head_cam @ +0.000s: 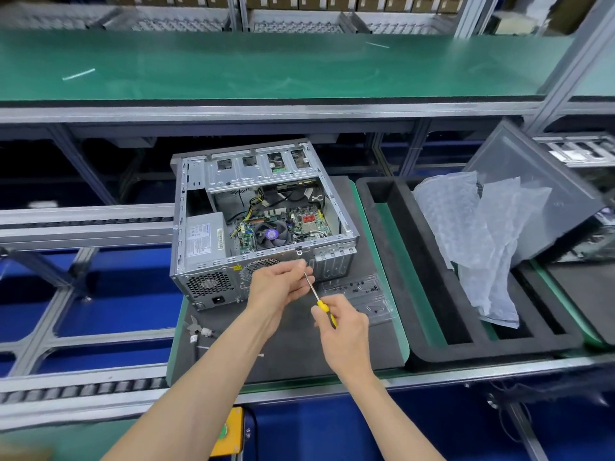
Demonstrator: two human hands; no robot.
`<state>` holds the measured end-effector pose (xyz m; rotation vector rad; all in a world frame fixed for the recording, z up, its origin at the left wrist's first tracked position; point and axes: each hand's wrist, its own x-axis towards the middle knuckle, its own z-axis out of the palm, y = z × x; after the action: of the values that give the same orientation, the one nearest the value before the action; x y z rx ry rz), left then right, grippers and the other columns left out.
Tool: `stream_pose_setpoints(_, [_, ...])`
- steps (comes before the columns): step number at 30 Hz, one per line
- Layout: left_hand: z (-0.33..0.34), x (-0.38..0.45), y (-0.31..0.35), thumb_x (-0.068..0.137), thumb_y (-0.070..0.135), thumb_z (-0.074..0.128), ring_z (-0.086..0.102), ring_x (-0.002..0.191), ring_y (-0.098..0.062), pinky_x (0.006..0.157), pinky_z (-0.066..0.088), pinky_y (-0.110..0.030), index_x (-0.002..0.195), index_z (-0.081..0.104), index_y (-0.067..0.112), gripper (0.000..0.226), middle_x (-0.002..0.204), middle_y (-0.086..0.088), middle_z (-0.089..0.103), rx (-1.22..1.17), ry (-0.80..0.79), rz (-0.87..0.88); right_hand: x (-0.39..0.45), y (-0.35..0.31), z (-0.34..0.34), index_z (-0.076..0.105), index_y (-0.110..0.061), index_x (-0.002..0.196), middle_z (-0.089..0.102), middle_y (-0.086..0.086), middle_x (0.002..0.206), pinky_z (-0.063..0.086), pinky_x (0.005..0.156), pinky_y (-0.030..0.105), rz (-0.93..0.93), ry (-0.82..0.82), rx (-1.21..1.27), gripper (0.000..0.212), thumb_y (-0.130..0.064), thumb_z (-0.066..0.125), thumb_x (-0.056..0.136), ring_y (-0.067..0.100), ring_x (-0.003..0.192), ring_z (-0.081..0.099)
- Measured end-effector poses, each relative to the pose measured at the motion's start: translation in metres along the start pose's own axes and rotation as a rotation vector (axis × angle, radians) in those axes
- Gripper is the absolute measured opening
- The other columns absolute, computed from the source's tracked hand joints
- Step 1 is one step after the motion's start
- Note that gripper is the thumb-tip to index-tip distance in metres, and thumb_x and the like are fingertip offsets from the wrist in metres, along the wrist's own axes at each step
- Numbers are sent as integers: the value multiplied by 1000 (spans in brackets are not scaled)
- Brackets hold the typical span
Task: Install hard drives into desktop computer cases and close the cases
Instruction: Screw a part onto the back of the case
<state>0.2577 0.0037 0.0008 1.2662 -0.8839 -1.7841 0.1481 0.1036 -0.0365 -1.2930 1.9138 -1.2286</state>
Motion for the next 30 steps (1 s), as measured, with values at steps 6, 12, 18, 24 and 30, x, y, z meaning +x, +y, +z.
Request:
stream_pose_setpoints(6, [-38, -2, 38, 93, 9, 63, 66, 71, 0, 67, 49, -11, 91, 74, 17, 14, 75, 10, 71, 623, 315, 644, -1, -10, 4, 63, -24, 94, 64, 1, 67, 48, 74, 42, 22, -8, 33, 6, -29, 62, 98, 23, 70, 57])
stream_pose_setpoints(12, [-39, 62, 90, 103, 19, 53, 55, 71, 2, 59, 36, -11, 115, 71, 20, 21, 89, 8, 65, 1389, -95, 420, 0, -19, 10, 62, -24, 97, 63, 1, 70, 50, 73, 45, 28, -20, 26, 7, -31, 60, 98, 29, 76, 56])
stream_pose_setpoints(18, [-17, 93, 98, 110, 24, 39, 51, 115, -21, 101, 36, -31, 128, 66, 11, 35, 140, -6, 58, 1670, -466, 14, 1, -14, 6, 62, -26, 94, 59, -1, 66, 47, 70, 43, 5, 18, -11, 7, -32, 62, 97, 25, 69, 52])
stream_pose_setpoints(24, [-14, 97, 100, 110, 25, 37, 46, 132, -20, 108, 29, -29, 137, 61, 21, 36, 151, 0, 49, 1728, -553, -43, 4, -7, 0, 61, -31, 93, 58, -5, 68, 48, 73, 41, 42, 29, -7, 4, -32, 63, 97, 25, 76, 54])
stream_pose_setpoints(30, [-30, 109, 96, 100, 59, 44, 25, 151, -23, 124, 18, -43, 151, 46, 23, 62, 165, 1, 26, 1407, -448, -153, 5, -3, 2, 61, -29, 88, 48, -11, 58, 38, 65, 30, 48, 28, -8, 8, -30, 64, 95, 14, 61, 41])
